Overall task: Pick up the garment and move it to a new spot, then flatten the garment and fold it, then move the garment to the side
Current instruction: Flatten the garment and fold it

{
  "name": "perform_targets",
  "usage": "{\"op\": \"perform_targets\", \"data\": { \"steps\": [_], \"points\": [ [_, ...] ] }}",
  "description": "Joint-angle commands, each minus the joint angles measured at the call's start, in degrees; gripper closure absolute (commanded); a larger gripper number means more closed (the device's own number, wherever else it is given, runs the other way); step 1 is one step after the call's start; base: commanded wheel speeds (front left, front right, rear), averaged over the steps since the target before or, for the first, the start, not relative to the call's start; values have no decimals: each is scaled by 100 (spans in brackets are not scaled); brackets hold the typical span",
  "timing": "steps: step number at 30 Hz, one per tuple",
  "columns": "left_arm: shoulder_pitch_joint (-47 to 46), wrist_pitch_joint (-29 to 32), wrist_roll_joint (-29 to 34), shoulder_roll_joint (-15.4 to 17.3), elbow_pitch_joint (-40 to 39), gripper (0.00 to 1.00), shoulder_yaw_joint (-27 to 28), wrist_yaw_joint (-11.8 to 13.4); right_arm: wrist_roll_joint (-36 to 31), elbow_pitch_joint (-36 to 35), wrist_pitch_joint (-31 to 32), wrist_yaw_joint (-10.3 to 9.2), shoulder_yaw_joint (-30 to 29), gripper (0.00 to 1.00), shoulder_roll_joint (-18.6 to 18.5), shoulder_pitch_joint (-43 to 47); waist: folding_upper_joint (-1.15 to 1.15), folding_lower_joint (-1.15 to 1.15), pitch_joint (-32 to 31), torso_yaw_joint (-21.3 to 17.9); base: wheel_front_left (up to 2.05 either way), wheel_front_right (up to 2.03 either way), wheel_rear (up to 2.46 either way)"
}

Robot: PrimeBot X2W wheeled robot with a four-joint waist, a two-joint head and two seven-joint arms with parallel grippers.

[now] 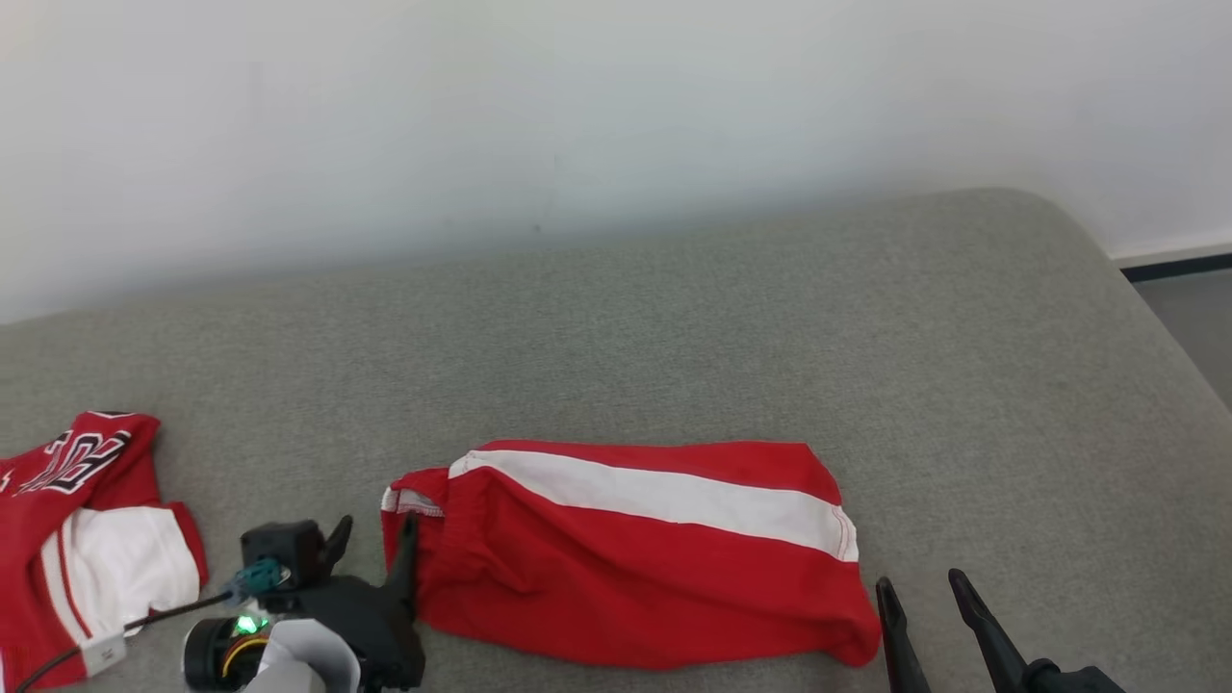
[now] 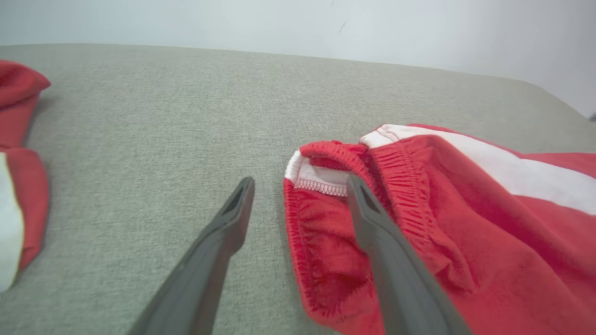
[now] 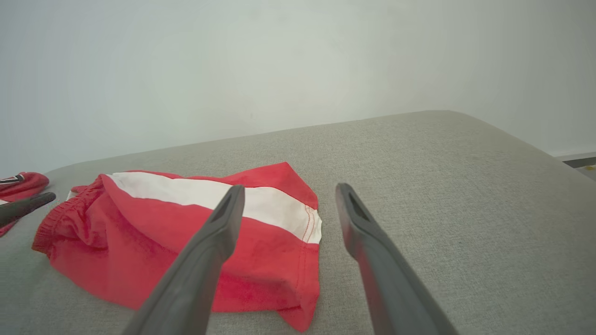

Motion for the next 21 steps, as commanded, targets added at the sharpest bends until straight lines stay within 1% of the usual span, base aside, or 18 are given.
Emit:
{"op": "perform_targets", "data": {
  "steps": [1,6,12,16,21],
  "points": [
    [27,95,-34,-30,-91,0,-52,-37,18,-1,0,-13,15,0,7,21,0,0,-56,75,0,0,0],
    [8,851,-299,-65,-405,0,-257,-76,31,11,-6,-13,85,0,6,-39,0,0,4,-43,0,0,0],
    [58,1430,-542,17,-667,0,-309,-86,32,-23,-38,-13,14,0,7,-62,0,0,142,-258,0,0,0],
    [128,1748,-696,77,-895,0,-379,-73,51,-11,-79,-13,-19,0,7,-71,0,0,194,-287,0,0,0],
    [186,1879,-828,141,-1221,0,-439,-76,74,17,-111,-13,-2,0,7,-105,0,0,193,-245,0,0,0]
  ]
}}
